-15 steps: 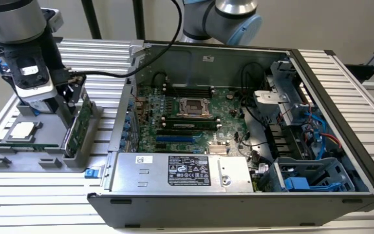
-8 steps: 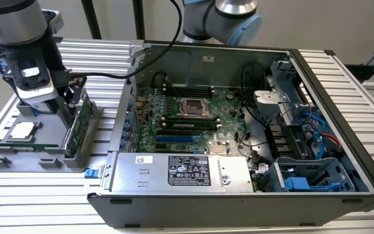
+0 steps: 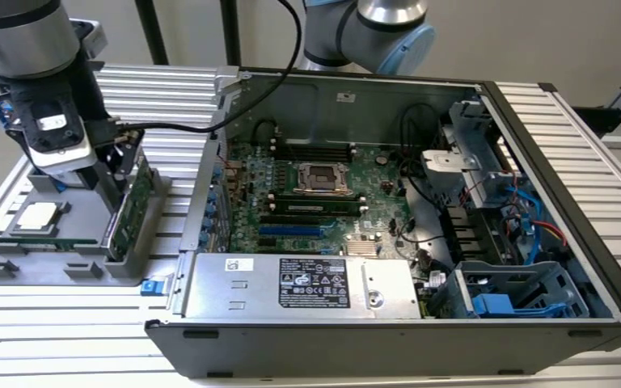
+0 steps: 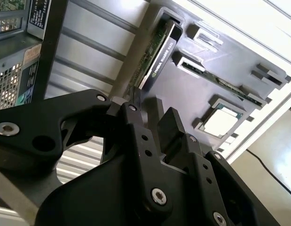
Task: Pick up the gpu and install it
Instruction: 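Pick up the gpu and move the gpu toward the slot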
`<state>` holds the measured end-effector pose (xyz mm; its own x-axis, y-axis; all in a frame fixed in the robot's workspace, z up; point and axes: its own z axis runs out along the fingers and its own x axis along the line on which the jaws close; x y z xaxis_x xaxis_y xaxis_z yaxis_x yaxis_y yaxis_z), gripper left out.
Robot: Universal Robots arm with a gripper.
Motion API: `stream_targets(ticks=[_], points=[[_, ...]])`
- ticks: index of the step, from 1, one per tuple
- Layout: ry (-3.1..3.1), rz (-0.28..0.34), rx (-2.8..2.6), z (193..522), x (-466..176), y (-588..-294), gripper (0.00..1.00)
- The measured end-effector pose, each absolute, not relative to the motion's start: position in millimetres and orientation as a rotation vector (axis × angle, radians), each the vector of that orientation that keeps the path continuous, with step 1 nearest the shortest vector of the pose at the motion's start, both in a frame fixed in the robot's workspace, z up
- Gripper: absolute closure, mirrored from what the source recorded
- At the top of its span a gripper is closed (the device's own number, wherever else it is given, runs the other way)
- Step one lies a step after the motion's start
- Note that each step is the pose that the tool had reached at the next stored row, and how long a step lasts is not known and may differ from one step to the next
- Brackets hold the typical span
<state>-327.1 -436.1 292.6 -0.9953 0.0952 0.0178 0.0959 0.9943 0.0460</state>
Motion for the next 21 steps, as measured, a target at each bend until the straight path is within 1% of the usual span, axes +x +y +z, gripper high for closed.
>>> stream_targets(ticks=[21], points=[[-3.121,-0.073,-0.149,281,-327,-436,0.00]])
